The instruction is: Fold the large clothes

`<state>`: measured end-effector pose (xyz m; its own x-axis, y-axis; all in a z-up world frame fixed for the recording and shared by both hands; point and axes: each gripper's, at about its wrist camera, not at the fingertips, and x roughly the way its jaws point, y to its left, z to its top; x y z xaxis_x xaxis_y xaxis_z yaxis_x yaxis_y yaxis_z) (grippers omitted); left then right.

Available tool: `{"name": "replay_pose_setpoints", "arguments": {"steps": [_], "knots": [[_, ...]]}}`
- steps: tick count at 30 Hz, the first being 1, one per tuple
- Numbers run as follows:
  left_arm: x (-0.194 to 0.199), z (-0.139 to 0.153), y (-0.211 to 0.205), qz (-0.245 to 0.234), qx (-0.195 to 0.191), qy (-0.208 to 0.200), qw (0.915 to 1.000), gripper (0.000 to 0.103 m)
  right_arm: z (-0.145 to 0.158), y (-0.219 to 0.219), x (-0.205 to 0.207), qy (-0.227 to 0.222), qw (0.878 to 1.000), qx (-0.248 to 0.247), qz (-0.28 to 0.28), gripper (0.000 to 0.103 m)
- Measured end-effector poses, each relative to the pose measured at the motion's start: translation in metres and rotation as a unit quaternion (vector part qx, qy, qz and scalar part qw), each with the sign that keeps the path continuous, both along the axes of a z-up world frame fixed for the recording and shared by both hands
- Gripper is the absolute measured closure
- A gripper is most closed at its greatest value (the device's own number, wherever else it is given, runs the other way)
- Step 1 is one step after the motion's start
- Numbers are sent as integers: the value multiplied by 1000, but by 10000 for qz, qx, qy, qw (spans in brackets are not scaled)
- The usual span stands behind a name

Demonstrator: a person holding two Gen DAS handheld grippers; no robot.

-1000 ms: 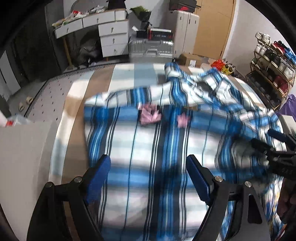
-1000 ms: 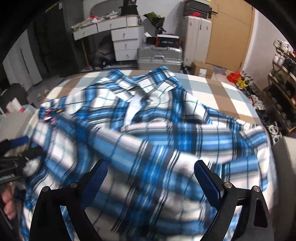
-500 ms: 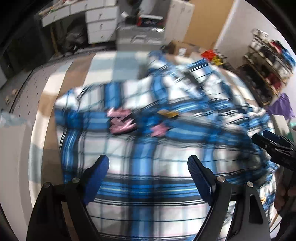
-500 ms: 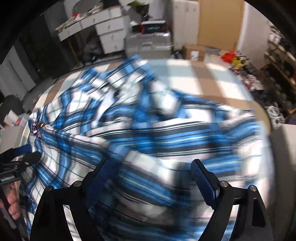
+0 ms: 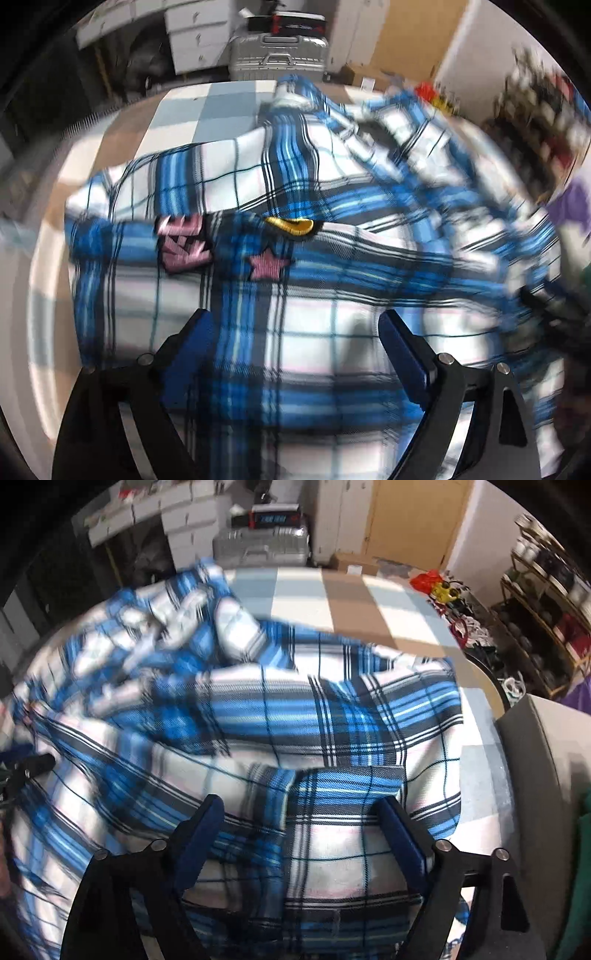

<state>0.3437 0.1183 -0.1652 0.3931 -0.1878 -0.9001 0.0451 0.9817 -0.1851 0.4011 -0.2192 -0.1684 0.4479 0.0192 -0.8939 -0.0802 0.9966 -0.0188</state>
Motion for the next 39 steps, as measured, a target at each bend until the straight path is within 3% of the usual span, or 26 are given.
{"name": "replay_pose_setpoints", "arguments": {"steps": [2,5,8,11,13,16,17,22,25,27,28,29,32,34,39], "knots": [[-4,12,1,-13,-247,-124,9996,16,15,3,-1,-256,9994,213,82,19],[4,20,-26,-320,139,-334,9988,15,26,16,9,-467,9986,23,249,18],[25,6,-53,-525,537,-283,9968,15,15,27,36,-187,9996,-10,188,18],[43,-29,-62,-376,727,408,9958,15,-21,24,55,506,9987,-52,1,13],[45,-34,-74,-533,1156,161,9917,7,-25,24,58,400,9991,-157,15,10],[47,-37,-67,-345,1008,169,9942,7,-19,18,57,439,9990,0,-33,14],[45,-37,-65,-344,1022,179,9940,7,-12,14,52,299,9995,37,13,21],[7,-25,-32,-234,796,34,9965,7,23,-1,-4,-440,9988,179,129,20],[-22,-25,-4,-218,976,-155,9949,7,28,-9,-45,-767,9960,245,382,19],[-35,-36,15,24,1262,-172,9919,7,25,-20,-58,-1000,9947,-175,140,12],[-37,-42,25,145,929,-212,9953,6,17,-27,-59,-878,9959,-186,68,12],[-34,-40,26,187,846,-349,9956,5,9,-29,-56,-648,9978,-125,54,13],[-33,-42,26,122,863,-303,9957,4,-24,-33,-51,4,10000,-25,38,12],[-35,-43,30,110,810,-327,9961,3,-20,-36,-58,-219,9997,13,68,12],[-69,-26,54,22,558,-162,9983,4,0,-38,-70,-167,9998,96,46,19]]}}
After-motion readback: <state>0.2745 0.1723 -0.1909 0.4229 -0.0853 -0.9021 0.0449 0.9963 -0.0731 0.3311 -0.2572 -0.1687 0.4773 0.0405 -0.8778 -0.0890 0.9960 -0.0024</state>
